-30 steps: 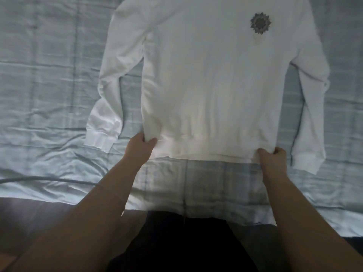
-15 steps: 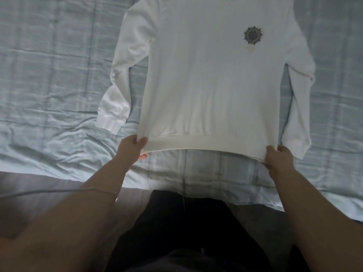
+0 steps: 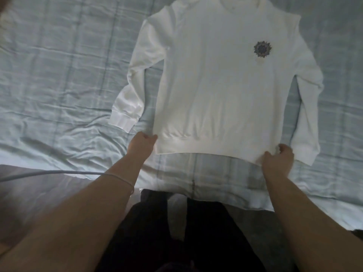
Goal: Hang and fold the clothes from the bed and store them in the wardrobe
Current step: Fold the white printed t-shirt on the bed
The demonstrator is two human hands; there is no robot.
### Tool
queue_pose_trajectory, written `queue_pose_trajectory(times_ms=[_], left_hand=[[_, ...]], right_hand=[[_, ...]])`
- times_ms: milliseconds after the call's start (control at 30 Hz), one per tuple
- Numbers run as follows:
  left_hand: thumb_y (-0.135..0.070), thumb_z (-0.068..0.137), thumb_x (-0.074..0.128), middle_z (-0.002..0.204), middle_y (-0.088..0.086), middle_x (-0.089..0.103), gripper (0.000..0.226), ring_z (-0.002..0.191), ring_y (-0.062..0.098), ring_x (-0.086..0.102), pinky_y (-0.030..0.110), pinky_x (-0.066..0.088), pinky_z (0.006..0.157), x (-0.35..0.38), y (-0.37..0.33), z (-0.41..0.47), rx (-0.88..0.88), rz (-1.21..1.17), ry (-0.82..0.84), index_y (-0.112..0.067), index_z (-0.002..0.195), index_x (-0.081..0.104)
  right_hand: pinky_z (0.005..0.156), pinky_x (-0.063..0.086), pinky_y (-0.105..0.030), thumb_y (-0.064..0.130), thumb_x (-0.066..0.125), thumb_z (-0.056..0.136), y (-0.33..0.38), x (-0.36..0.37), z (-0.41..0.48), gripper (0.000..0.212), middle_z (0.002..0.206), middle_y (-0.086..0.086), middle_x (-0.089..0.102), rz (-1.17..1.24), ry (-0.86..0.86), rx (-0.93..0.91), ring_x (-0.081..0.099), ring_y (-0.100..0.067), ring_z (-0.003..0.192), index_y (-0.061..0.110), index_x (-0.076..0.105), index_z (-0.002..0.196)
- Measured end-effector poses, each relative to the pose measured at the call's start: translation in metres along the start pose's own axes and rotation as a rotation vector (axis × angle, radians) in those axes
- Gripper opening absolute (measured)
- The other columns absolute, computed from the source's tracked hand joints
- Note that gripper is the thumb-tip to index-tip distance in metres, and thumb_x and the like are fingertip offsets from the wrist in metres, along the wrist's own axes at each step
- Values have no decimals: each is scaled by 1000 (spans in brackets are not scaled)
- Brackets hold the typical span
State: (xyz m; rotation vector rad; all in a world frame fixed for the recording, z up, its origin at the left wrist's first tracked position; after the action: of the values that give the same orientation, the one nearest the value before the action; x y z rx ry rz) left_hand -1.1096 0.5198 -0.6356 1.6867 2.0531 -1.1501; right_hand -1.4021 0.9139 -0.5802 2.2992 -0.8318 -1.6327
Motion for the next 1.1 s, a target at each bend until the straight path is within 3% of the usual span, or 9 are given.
queue_pose_trajectory(times_ms=[67, 300, 467, 533, 633, 700, 767, 967, 1100], left_hand=[[-46, 87, 65, 74, -10, 59, 27, 71, 15, 56, 28, 39, 63, -23, 1, 4, 65, -57, -74, -23, 80, 54], [-26, 87, 67, 86, -8, 59, 25, 78, 15, 57, 23, 37, 63, -102, 31, 32, 167, -107, -188, -18, 106, 53], [-18, 86, 68, 119, 14, 51, 42, 99, 28, 55, 25, 37, 81, -120, 46, 66, 172, -92, -202, -9, 125, 53], [-23, 87, 70, 118, 10, 51, 47, 101, 25, 54, 26, 36, 81, -118, 46, 79, 162, -100, -171, -9, 128, 52], [-30, 87, 69, 98, -4, 55, 38, 87, 18, 53, 27, 40, 73, -116, 43, 94, 129, -146, -110, -13, 117, 55], [-30, 87, 66, 77, -10, 56, 16, 72, 16, 54, 24, 36, 56, -116, 37, 98, 150, -129, -50, -18, 93, 58], [-28, 85, 65, 67, -12, 55, 14, 62, 10, 53, 21, 34, 50, -125, 35, 98, 157, -221, -12, -24, 76, 56], [-31, 71, 60, 86, 7, 62, 21, 76, 22, 58, 38, 48, 65, -184, 58, 82, 91, -949, 66, -16, 85, 63], [-29, 73, 59, 88, 8, 60, 18, 79, 23, 57, 41, 46, 66, -244, 84, 91, 70, -1075, -148, -18, 87, 61]], right_hand=[[103, 38, -32, 8, 61, 85, 27, 14, -24, 52, 136, -17, 50, -19, 24, -107, 49, -31, 125, 7, 50, 136], [112, 34, -36, 9, 58, 91, 136, 129, -134, 49, 141, -10, 49, 51, 205, -343, 46, -24, 130, 11, 48, 139], [103, 23, -10, 11, 57, 93, 201, 219, -205, 49, 143, -1, 48, 70, 329, -487, 44, -15, 130, 17, 48, 140], [98, 21, -3, 12, 56, 93, 218, 247, -224, 51, 144, 2, 46, 76, 369, -512, 45, -10, 127, 20, 46, 142], [82, 27, 7, 9, 55, 94, 236, 277, -241, 53, 145, 4, 45, 74, 416, -538, 46, 8, 103, 20, 43, 144], [88, 30, 3, 5, 55, 92, 249, 286, -247, 53, 144, 0, 46, 71, 410, -570, 48, 6, 109, 16, 44, 142], [102, 30, -11, 6, 55, 91, 262, 290, -252, 52, 143, -1, 46, 44, 381, -598, 46, -12, 126, 15, 45, 141], [117, 18, -21, 5, 54, 92, 321, 283, -287, 44, 148, -10, 45, -3, 249, -904, 36, -23, 140, 8, 51, 136], [121, 24, -39, 5, 52, 94, 366, 287, -316, 44, 152, -9, 42, 47, 267, -1069, 32, -25, 144, 7, 51, 138]])
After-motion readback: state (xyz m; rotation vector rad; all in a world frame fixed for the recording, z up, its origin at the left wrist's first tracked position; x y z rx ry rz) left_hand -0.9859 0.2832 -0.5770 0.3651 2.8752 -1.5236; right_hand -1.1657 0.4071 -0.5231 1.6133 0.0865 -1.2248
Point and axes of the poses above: each hand's wrist, its own z-axis towards the middle knuckle, its own x-axis out of the palm, y = z × x, the point moved 8 cm from there along z, towards the middle knuckle
